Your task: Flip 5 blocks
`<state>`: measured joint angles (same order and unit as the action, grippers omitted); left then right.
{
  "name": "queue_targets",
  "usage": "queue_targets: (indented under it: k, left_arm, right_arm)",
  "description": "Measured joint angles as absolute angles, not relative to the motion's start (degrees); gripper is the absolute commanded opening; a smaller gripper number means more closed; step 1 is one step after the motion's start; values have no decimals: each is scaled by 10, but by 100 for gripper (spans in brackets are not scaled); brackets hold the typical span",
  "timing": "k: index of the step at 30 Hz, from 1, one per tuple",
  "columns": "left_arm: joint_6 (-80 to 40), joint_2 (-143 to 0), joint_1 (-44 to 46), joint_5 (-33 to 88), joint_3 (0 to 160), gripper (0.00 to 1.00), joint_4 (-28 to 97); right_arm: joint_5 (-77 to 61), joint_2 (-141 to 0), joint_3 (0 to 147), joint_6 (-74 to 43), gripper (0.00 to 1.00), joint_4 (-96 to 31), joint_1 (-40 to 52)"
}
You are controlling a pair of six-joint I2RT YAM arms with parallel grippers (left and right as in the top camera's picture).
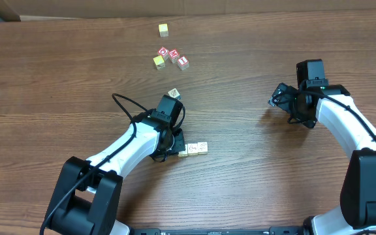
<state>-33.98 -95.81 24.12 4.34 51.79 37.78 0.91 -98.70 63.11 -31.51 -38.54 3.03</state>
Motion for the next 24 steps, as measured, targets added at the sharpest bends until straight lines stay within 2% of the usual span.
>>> queue_targets:
  k: [9, 13, 24]
  left_arm:
    - [-340, -958, 241, 50, 518, 9, 369]
    - [-340, -958, 241, 50, 518, 13, 364]
    - [-340, -958, 241, 50, 518, 11, 364]
  right_arm:
    - [9, -987, 631, -315, 100, -386, 30]
    - [9, -987, 631, -315, 100, -386, 30]
    - [9, -987, 631, -315, 100, -385, 30]
